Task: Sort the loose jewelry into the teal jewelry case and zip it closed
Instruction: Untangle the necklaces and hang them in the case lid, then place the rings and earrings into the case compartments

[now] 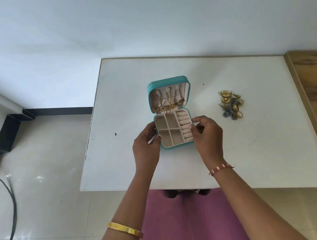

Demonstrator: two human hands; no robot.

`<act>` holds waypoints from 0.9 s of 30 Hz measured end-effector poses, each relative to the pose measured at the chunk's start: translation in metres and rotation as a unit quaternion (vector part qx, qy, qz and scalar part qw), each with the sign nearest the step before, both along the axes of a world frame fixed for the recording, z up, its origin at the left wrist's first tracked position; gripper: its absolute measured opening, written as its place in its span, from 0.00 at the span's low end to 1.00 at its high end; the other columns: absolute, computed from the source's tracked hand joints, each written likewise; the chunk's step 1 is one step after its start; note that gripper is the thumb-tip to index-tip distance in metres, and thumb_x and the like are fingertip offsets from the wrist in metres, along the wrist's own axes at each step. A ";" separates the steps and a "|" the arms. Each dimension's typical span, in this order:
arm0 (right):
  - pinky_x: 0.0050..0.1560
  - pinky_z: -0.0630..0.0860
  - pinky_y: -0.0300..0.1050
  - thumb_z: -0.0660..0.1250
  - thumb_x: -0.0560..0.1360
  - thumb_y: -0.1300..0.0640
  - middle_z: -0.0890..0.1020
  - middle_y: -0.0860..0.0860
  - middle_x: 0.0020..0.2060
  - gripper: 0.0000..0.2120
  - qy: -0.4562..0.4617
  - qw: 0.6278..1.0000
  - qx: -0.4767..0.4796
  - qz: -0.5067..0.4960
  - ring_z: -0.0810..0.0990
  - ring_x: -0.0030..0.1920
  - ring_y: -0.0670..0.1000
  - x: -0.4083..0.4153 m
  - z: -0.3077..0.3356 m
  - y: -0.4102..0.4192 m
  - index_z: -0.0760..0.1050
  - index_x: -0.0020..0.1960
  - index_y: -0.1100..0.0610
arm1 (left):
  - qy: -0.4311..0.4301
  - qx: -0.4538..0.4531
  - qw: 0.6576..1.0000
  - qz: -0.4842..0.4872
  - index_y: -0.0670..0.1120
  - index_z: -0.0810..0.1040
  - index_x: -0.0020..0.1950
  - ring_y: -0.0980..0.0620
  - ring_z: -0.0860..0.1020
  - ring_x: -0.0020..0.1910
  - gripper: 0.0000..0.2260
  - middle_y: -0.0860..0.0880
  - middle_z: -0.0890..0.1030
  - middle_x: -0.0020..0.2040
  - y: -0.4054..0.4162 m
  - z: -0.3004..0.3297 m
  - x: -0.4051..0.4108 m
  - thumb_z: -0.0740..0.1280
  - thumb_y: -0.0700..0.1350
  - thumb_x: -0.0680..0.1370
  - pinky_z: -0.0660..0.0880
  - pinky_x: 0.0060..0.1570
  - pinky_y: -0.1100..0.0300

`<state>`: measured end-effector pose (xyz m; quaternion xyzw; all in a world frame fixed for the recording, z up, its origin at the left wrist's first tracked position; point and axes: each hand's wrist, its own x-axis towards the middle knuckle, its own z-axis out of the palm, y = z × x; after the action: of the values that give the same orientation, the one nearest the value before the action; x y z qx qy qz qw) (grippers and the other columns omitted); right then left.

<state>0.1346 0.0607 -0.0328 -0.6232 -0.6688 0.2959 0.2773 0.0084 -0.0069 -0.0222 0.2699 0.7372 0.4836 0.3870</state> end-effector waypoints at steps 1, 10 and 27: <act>0.43 0.71 0.40 0.66 0.74 0.65 0.81 0.60 0.42 0.09 0.003 1.000 -0.001 -0.002 0.75 0.39 0.51 0.001 -0.001 0.002 0.77 0.54 0.63 | 0.001 -0.001 1.000 -0.004 0.47 0.77 0.61 0.60 0.78 0.51 0.18 0.56 0.80 0.51 0.002 0.000 0.001 0.64 0.32 0.75 0.72 0.57 0.64; 0.41 0.68 0.37 0.68 0.73 0.63 0.78 0.54 0.36 0.08 0.035 0.999 -0.017 -0.004 0.74 0.37 0.51 0.019 0.005 0.000 0.78 0.52 0.62 | 0.029 -0.007 0.995 0.094 0.42 0.75 0.64 0.56 0.76 0.54 0.15 0.48 0.79 0.60 0.000 0.011 0.016 0.62 0.37 0.78 0.68 0.51 0.74; 0.45 0.73 0.42 0.65 0.75 0.64 0.78 0.58 0.43 0.10 -0.027 0.997 0.015 -0.067 0.74 0.40 0.50 0.117 0.006 0.030 0.78 0.56 0.61 | 0.002 0.000 1.000 -0.029 0.44 0.79 0.58 0.54 0.79 0.53 0.13 0.48 0.82 0.54 0.029 0.027 0.141 0.61 0.35 0.77 0.72 0.56 0.66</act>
<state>0.2518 0.0905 -0.0271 -0.6706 -0.6369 0.2494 0.2874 0.1493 0.0217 0.0048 0.2918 0.7300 0.4717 0.3994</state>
